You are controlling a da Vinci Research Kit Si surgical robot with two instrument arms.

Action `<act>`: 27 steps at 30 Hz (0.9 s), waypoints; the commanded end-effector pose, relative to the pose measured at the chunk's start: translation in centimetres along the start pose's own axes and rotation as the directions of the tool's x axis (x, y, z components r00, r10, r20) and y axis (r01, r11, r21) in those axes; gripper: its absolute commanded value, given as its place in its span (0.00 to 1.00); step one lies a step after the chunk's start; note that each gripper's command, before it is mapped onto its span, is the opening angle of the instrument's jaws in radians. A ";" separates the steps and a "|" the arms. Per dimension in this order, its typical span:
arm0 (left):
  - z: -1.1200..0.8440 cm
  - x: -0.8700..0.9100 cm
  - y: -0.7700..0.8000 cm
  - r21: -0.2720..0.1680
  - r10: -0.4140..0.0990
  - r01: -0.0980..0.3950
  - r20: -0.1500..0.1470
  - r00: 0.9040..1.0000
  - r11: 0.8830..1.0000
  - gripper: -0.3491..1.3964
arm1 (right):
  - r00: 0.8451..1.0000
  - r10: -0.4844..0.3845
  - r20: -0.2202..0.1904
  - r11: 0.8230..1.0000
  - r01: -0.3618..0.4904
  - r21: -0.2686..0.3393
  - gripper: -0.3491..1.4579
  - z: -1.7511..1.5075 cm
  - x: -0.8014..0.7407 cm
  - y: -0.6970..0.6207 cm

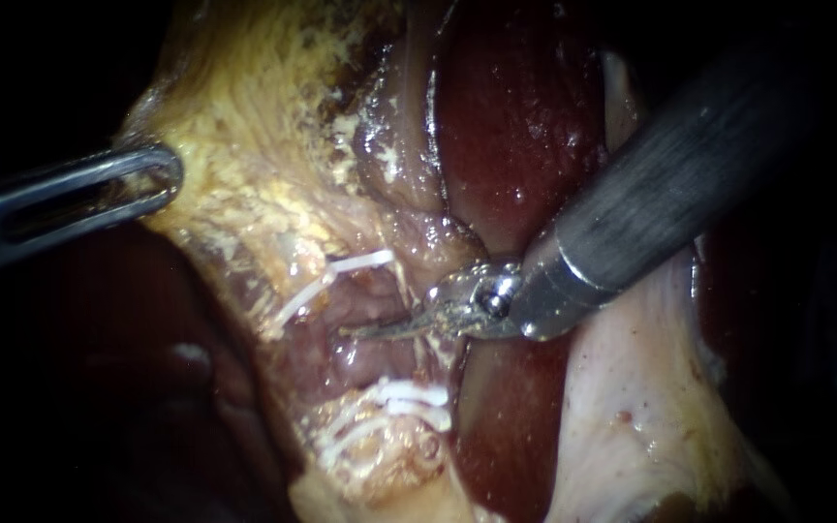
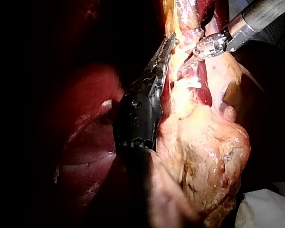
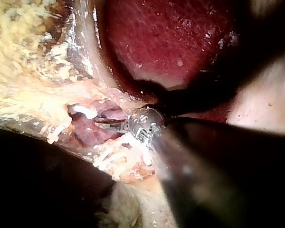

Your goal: Go back from the cut right tube

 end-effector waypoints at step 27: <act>-0.01 0.00 0.00 0.001 0.000 0.000 0.000 1.000 1.000 0.00 | 0.981 -0.189 -0.050 0.981 0.186 -0.057 0.77 -0.22 0.01 -0.20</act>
